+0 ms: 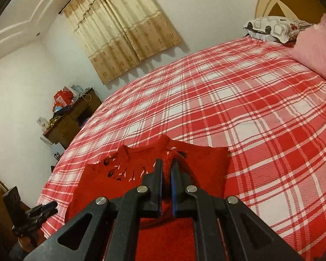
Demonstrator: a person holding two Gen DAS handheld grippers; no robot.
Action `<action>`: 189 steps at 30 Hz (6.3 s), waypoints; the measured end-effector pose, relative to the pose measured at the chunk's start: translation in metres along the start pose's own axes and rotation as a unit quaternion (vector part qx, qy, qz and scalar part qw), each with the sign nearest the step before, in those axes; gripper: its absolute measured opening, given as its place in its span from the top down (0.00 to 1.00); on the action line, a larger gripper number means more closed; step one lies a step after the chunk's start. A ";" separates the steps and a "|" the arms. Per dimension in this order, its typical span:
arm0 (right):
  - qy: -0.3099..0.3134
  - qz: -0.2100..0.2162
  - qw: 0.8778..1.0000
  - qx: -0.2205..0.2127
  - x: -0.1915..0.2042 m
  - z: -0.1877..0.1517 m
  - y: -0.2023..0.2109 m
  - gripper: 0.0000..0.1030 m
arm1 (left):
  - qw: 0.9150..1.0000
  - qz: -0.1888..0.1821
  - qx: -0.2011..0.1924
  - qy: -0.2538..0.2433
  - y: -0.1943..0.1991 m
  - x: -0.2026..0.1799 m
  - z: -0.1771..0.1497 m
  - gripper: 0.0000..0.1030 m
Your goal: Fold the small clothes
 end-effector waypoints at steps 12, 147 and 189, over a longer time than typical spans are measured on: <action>0.003 0.010 1.000 -0.001 0.010 -0.005 0.006 0.94 | 0.998 -0.027 0.042 0.039 -0.043 -0.010 -0.010 0.43; 0.136 -0.070 0.976 0.154 0.113 -0.107 -0.191 0.32 | 0.988 0.104 0.041 0.110 -0.071 0.092 -0.017 0.16; 0.231 -0.093 0.958 0.142 0.129 -0.157 -0.151 0.25 | 0.988 0.110 0.024 0.106 -0.036 0.108 -0.018 0.09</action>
Point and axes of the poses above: each gripper's, at about its wrist camera, not at the fingertips, and y roughly against the way its jaws point, x to its left, z to its top, the point moved 9 cm from there along -y, roughly the way its jaws point, and after that the axes turned 12 degrees about -y, right-handed, at the moved point
